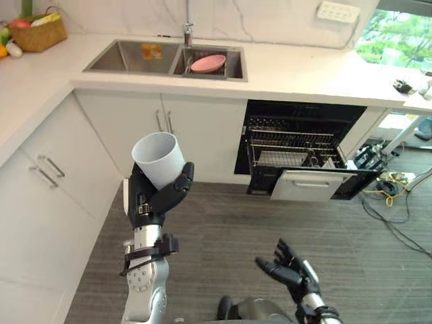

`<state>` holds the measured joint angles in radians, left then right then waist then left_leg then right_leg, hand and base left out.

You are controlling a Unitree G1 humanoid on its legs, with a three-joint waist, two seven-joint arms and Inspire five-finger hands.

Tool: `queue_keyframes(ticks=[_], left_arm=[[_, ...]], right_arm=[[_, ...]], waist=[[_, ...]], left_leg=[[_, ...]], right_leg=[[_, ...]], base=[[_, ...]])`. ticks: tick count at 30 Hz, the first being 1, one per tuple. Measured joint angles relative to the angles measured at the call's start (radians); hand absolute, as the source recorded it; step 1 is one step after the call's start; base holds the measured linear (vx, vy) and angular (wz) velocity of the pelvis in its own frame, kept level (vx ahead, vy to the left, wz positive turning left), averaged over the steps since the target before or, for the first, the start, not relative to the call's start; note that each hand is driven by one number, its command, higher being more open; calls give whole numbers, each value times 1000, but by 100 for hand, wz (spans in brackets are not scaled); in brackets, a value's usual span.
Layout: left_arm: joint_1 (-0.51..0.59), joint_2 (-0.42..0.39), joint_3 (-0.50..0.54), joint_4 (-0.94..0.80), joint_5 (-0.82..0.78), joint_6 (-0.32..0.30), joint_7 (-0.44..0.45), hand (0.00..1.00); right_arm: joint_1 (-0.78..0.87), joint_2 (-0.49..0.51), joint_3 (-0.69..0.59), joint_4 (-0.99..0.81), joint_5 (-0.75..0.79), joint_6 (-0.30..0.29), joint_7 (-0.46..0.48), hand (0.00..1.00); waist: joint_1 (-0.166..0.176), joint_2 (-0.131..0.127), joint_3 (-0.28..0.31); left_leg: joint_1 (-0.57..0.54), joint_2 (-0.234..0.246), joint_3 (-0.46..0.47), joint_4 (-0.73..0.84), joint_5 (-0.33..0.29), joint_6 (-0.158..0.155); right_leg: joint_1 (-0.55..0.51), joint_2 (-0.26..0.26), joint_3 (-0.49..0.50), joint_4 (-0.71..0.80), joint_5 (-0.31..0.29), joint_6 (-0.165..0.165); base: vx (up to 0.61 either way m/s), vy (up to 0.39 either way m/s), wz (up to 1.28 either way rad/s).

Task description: Walk over to the sink, pick up the cup, carry it to the dishwasher, place the cup inside the dishwasher, then close the dishwasher door

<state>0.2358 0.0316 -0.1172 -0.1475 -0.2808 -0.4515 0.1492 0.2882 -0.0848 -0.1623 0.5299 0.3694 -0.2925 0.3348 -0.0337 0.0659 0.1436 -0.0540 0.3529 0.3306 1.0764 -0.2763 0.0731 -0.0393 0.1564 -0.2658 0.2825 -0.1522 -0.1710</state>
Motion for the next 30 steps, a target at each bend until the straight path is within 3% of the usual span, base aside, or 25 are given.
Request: queue_keyframes(ticks=[1,2,4,5,6,7,8,9,10,11,12,15,17,19,20,21,22,23,24,26,27,28,30], left_arm=[[0,0,0,0,5,-1,1,0],[1,0,0,0,6,-2,0,0],[2,0,7,0,6,-6,14,0],[2,0,8,0,7,-9,23,0],[0,-2,10,-1,7,-12,41,0],[-2,-2,11,-3,8,-14,58,0],[-4,-2,10,-4,12,-14,68,0],[-4,-8,6,-5,43,-13,95,0],[-4,-10,2,-6,48,-14,102,0],[-4,-12,-7,-12,49,-16,114,0],[-5,-10,-13,-12,49,-23,123,0],[-29,-12,-19,-13,46,-55,162,0],[-41,-12,-19,-12,47,-68,188,0],[-68,-18,-19,-11,71,-85,223,0],[-83,-15,-18,-11,93,-89,240,0],[-101,0,0,-11,128,-99,271,0],[-103,4,9,-10,136,-100,281,0],[-103,0,29,-9,154,-100,298,0],[-110,-1,53,-10,166,-105,317,0],[-120,1,86,-10,165,-115,333,0],[-121,6,112,-8,161,-115,332,0],[-123,13,135,17,160,-113,331,0],[-123,7,129,41,149,-99,318,0]], right_arm=[[-9,2,-26,-18,6,-26,-1,100],[-12,0,-36,-29,11,-34,-2,100],[-32,-11,-63,-65,22,-62,-1,100],[-40,-16,-68,-74,22,-64,2,100],[-61,-26,-69,-91,22,-66,2,100],[-76,-31,-68,-115,21,-67,3,100],[-80,-32,-68,-129,21,-67,4,100],[-76,-31,-68,-165,19,-66,4,100],[-70,-31,-68,-179,17,-66,3,100],[-57,-30,-67,-205,8,-66,-1,100],[-48,-19,-67,-220,-4,-66,-8,100],[-44,-7,-76,-308,-6,-61,0,100],[-41,0,-111,-383,14,-59,38,100],[-43,6,-150,-433,50,-59,80,100],[-45,6,-159,-446,66,-55,96,100],[-48,8,-161,-468,73,-45,121,100],[-49,10,-159,-469,74,-42,132,100],[-48,14,-149,-469,74,-34,150,100],[-48,18,-134,-471,74,-30,165,100],[-47,26,-89,-486,66,-21,173,100],[-47,32,-51,-508,52,-9,174,100],[-48,38,-10,-535,25,-3,178,100],[-47,33,14,-553,-5,-3,168,100]], waist=[[4,-1,-1],[8,-1,-1],[16,-9,-5],[16,-12,-7],[15,-18,-12],[16,-26,-18],[15,-26,-20],[13,-26,-21],[13,-26,-22],[13,-22,-27],[9,-41,-47],[5,-78,-51],[-1,-81,-51],[-9,-85,-49],[-11,-91,-46],[-12,-114,-45],[-20,-119,-47],[-33,-114,-53],[-41,-104,-63],[-37,-97,-61],[-32,-105,-57],[-31,-105,-50],[-19,-79,-38]], left_leg=[[-52,-26,-29,-2,-25,-38],[-66,-41,-33,-29,-35,-51],[-80,-127,-38,-244,-71,-90],[-81,-154,-46,-317,-72,-92],[-85,-214,-92,-468,-70,-96],[-93,-275,-162,-601,-48,-108],[-94,-297,-195,-661,-21,-111],[-86,-325,-249,-775,93,-115],[-73,-328,-251,-813,155,-114],[-51,-323,-250,-866,266,-107],[-26,-338,-232,-878,274,-90],[1,-347,-194,-890,257,-62],[37,-350,-179,-894,231,-62],[85,-356,-174,-908,198,-64],[114,-361,-160,-922,191,-62],[157,-385,-134,-944,171,-46],[171,-388,-128,-952,167,-41],[180,-388,-124,-955,157,-34],[186,-373,-115,-963,152,-37],[191,-335,-98,-953,153,-68],[192,-322,-87,-936,142,-86],[194,-299,-93,-904,116,-111],[208,-245,-108,-892,110,-120]], right_leg=[[40,-2,29,-30,2,1],[59,-4,47,-44,4,2],[136,-24,124,-92,6,4],[148,-32,143,-101,6,4],[161,-50,184,-110,4,11],[168,-72,224,-110,-11,55],[174,-81,241,-110,-18,66],[200,-92,277,-111,-35,96],[214,-95,290,-111,-42,109],[231,-96,307,-111,-56,131],[241,-118,325,-109,-75,152],[229,-140,358,-76,-85,194],[234,-145,358,-41,-85,205],[200,-153,332,103,-118,258],[139,-162,310,255,-126,272],[17,-215,251,525,-89,279],[-20,-240,227,605,-80,260],[-66,-271,191,652,-107,216],[-109,-298,158,608,-149,194],[-127,-297,129,375,-159,208],[-121,-292,128,225,-126,212],[-82,-272,119,102,21,194],[5,-216,93,-22,65,173]], base=[[417,18,-66],[416,9,-69],[419,26,-82],[455,95,-87],[346,115,-92],[386,164,-91],[363,175,-91],[300,143,-67],[318,153,-68],[259,145,-45],[327,165,-35],[252,102,-36],[124,73,-36],[61,56,-27],[-3,29,-47],[-18,0,-49],[-20,-13,-42],[14,-14,-20],[64,3,-18],[139,-24,-25],[288,-158,-22],[253,-151,-15],[250,-190,6]])
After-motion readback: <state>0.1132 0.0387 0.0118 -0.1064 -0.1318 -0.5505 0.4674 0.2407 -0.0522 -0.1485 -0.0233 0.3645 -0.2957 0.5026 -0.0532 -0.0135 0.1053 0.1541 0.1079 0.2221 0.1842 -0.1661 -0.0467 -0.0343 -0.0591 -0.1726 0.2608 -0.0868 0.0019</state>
